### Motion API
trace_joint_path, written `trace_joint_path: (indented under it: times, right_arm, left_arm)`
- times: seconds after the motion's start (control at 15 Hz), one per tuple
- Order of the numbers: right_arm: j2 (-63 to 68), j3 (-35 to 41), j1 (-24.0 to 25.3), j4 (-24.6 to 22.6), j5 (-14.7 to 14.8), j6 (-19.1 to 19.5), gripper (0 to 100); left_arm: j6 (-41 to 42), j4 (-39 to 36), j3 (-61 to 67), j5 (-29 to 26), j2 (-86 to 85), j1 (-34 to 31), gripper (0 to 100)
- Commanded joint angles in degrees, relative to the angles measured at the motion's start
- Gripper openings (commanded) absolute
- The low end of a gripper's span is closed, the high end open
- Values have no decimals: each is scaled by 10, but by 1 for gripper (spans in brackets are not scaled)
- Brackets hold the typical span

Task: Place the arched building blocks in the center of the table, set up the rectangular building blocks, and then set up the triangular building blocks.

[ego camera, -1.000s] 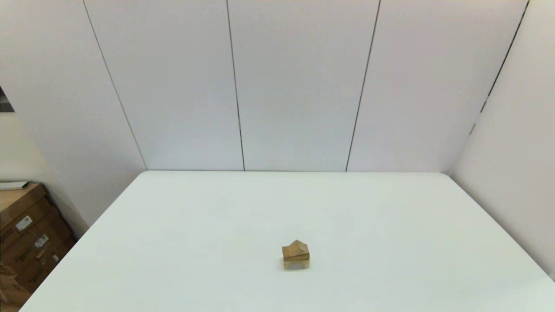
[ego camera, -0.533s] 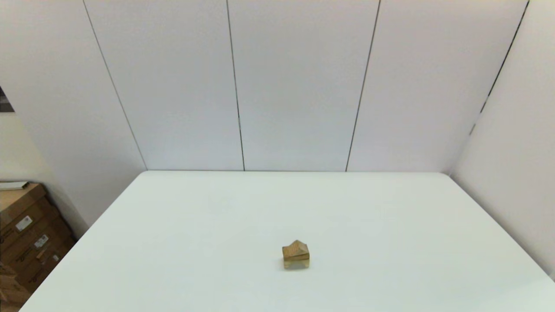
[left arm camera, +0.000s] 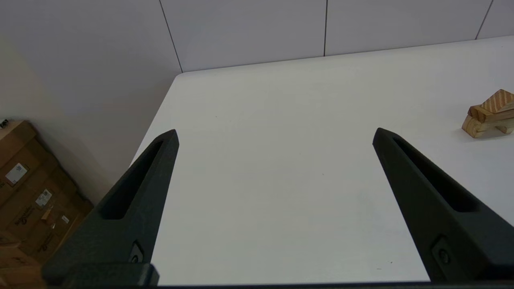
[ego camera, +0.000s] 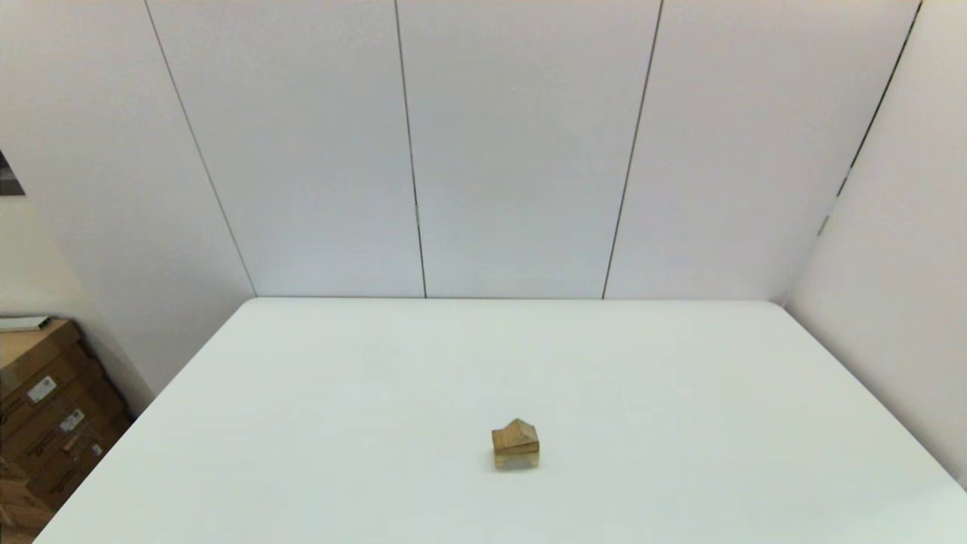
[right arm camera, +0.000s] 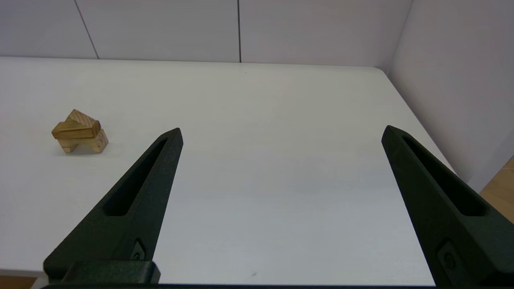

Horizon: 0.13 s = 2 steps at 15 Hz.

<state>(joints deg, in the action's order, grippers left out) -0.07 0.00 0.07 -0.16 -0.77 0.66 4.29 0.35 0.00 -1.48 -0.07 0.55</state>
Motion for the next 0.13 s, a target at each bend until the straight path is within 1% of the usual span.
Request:
trace_joint_path:
  times: [0.07,0.13]
  right_arm:
    - [0,1,0,0,0,0,100]
    - [0,1,0,0,0,0,100]
  left_arm:
    - [0,0,0,0,1,0,100]
    - [0,0,0,0,1,0,100]
